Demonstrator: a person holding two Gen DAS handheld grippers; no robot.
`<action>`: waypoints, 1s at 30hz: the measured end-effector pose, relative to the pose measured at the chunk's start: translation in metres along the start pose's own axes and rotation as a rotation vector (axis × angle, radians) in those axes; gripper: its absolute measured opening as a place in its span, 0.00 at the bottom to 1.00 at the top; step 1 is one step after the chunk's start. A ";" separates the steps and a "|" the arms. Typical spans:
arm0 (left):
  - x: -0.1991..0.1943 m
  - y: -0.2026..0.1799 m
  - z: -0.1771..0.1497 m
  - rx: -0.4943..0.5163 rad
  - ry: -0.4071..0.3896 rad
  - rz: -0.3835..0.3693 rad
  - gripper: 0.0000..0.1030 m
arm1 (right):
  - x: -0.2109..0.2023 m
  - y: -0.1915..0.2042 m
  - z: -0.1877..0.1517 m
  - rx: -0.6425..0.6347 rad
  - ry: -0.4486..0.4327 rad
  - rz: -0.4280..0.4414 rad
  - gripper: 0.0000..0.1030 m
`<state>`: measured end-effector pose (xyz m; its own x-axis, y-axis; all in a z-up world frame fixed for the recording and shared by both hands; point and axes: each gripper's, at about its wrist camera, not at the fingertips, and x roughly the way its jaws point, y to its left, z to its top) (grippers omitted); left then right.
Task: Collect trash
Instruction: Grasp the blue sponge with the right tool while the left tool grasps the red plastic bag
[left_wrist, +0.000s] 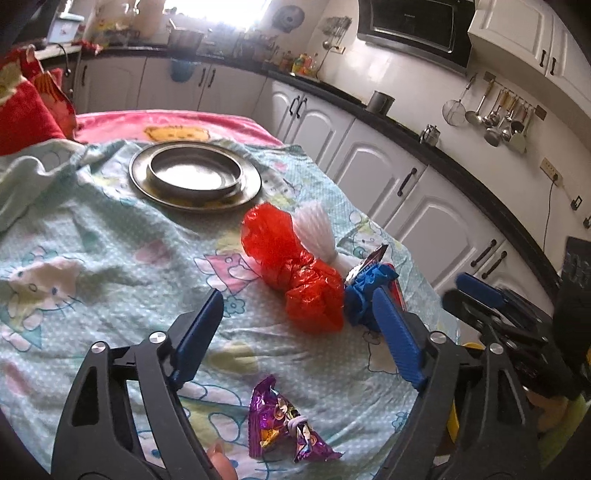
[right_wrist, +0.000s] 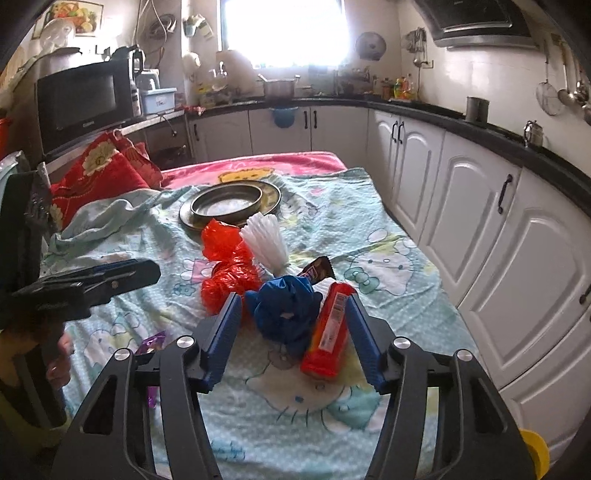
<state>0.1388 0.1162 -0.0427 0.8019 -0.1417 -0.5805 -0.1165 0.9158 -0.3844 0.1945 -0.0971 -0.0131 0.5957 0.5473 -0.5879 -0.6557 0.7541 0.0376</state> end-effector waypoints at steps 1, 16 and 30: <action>0.003 0.001 0.000 -0.001 0.007 -0.004 0.68 | 0.005 -0.002 0.001 0.001 0.008 0.001 0.51; 0.056 0.002 0.002 -0.015 0.150 -0.059 0.59 | 0.068 -0.020 0.005 0.056 0.120 0.039 0.38; 0.073 0.002 -0.007 -0.008 0.202 -0.058 0.15 | 0.060 -0.010 0.000 0.076 0.117 0.116 0.06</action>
<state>0.1930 0.1054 -0.0915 0.6739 -0.2669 -0.6889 -0.0793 0.9009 -0.4266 0.2372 -0.0718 -0.0483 0.4574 0.5894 -0.6658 -0.6773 0.7161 0.1687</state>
